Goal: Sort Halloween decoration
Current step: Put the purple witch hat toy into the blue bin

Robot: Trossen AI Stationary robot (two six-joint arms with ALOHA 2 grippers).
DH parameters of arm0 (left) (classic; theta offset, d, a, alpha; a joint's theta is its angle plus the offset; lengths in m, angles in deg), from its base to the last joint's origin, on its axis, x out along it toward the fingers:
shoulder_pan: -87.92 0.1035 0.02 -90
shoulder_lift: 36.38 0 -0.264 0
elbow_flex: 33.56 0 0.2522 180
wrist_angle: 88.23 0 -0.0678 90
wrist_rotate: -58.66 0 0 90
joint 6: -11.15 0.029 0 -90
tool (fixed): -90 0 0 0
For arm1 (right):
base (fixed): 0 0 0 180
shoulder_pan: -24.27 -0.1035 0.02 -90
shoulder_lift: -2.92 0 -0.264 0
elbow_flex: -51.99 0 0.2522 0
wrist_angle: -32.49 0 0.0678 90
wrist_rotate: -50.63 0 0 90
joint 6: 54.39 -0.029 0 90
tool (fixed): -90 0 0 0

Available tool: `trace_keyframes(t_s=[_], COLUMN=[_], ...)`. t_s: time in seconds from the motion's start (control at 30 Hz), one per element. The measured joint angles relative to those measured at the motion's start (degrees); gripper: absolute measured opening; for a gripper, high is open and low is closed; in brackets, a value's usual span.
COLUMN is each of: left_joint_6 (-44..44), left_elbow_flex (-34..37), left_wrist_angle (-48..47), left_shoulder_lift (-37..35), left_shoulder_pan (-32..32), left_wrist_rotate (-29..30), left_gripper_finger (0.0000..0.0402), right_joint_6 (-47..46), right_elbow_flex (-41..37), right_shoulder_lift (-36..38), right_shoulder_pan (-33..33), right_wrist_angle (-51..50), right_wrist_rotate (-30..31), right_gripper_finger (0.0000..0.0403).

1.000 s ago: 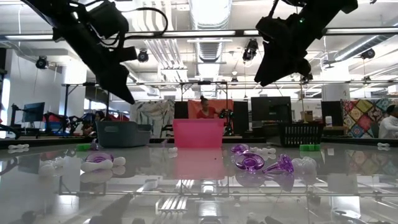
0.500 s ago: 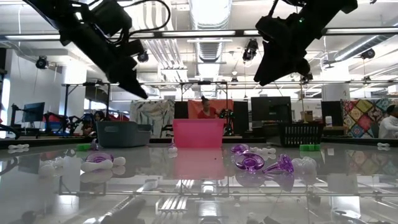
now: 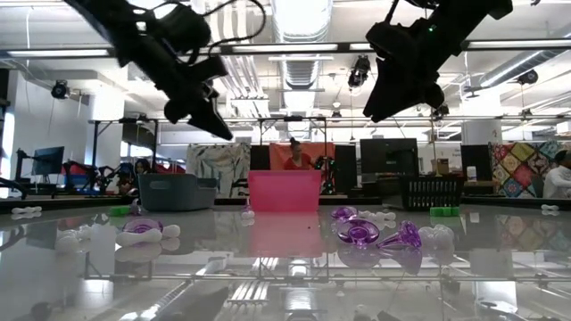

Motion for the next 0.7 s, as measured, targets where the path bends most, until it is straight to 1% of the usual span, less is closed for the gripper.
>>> trace_keyframes(t_s=[0.13,0.2,0.27,0.37,0.4,0.6,0.7], left_joint_6=[4.4,4.8,4.8,4.7,4.7,1.5,1.3], left_elbow_flex=[-5.2,-7.1,-8.5,-9.9,-10.2,-10.8,-10.8], left_wrist_angle=[-6.4,-8.6,-9.1,-9.0,-9.1,-9.1,-9.4], left_shoulder_lift=[4.6,7.1,9.3,12.0,12.9,16.5,17.8], left_shoulder_pan=[4.0,5.7,7.1,8.4,8.8,9.5,9.5], left_wrist_rotate=[-4.3,-4.6,-6.0,-11.0,-11.9,-12.1,-12.2], left_gripper_finger=[0.0,0.0,0.0,0.0,0.0,0.0,0.0], right_joint_6=[0.0,0.0,0.0,0.0,0.0,-2.7,-3.1], right_elbow_flex=[0.0,0.0,0.0,0.0,0.0,0.0,0.0], right_shoulder_lift=[0.0,0.0,0.0,0.0,0.0,0.0,0.0], right_shoulder_pan=[0.0,0.0,0.0,0.0,0.0,0.0,0.0], right_wrist_angle=[0.0,0.0,0.0,0.0,0.0,0.0,0.0], right_wrist_rotate=[0.0,0.0,0.0,0.0,0.0,0.0,0.0], right_gripper_finger=[0.0111,0.0112,0.0113,0.0114,0.0113,0.0107,0.0109])
